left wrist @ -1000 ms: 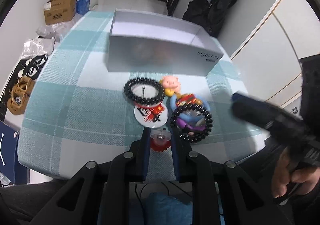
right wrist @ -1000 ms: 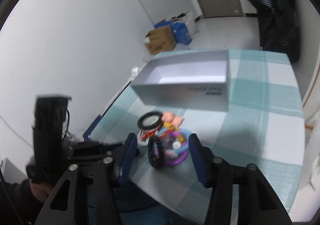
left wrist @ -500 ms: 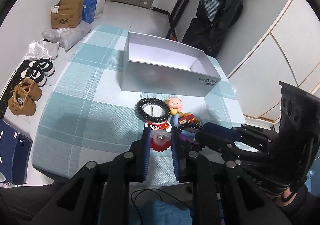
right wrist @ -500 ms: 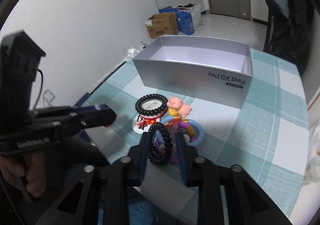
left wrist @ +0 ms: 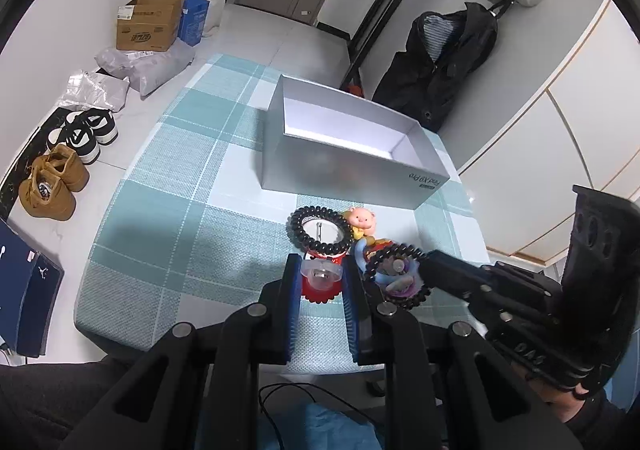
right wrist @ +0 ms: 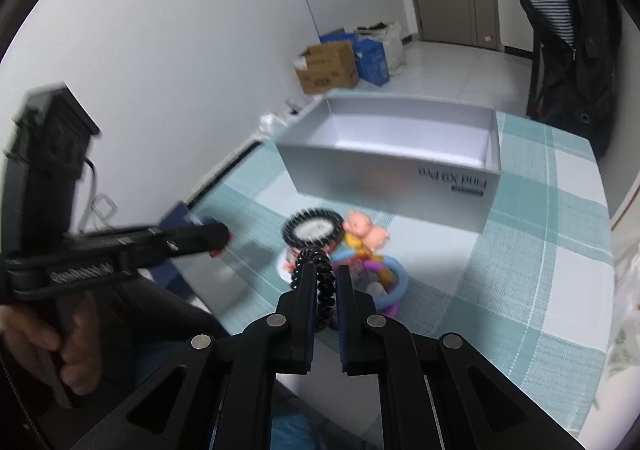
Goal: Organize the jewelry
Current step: 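Carry the bracelet and trinket over the silver box with both grippers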
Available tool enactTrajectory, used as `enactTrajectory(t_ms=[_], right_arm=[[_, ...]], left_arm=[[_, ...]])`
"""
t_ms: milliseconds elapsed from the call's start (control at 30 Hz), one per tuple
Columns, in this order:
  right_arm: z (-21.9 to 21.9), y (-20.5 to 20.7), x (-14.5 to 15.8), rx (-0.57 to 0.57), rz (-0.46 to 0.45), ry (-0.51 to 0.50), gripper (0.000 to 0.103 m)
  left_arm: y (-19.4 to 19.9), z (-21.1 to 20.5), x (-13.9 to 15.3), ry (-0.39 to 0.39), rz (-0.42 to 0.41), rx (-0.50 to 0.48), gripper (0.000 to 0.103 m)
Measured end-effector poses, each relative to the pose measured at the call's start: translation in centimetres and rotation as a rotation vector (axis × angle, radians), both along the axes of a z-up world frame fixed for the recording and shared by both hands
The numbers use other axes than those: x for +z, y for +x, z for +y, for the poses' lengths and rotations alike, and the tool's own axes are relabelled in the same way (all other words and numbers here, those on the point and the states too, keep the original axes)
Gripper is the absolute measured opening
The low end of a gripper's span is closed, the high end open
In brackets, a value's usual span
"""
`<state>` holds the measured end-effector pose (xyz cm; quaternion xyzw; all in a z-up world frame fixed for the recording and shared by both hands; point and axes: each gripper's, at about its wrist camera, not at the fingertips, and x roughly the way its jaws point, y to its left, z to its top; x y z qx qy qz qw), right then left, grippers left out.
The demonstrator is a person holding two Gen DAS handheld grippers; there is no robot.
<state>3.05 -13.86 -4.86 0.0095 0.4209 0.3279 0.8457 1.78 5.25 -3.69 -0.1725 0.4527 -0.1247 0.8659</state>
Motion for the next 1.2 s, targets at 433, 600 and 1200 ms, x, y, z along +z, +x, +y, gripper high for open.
enactTrajectory(t_ms=[433, 600, 1200], right_arm=[[-3.7, 4.0, 4.1, -0.099, 0.000, 0.227, 0.008], [-4.2, 7.5, 5.7, -0.103, -0.009, 0.236, 0.008], [-4.3, 16.1, 0.9, -0.121, 0.139, 0.205, 0.008]], left_arm=[[3.3, -0.5, 4.3, -0.025, -0.095, -0.037, 0.015], [7.1, -1.6, 4.5, 0.002, -0.086, -0.083, 0.015], [14.0, -3.1, 0.1, 0.028, 0.062, -0.160, 0.015]])
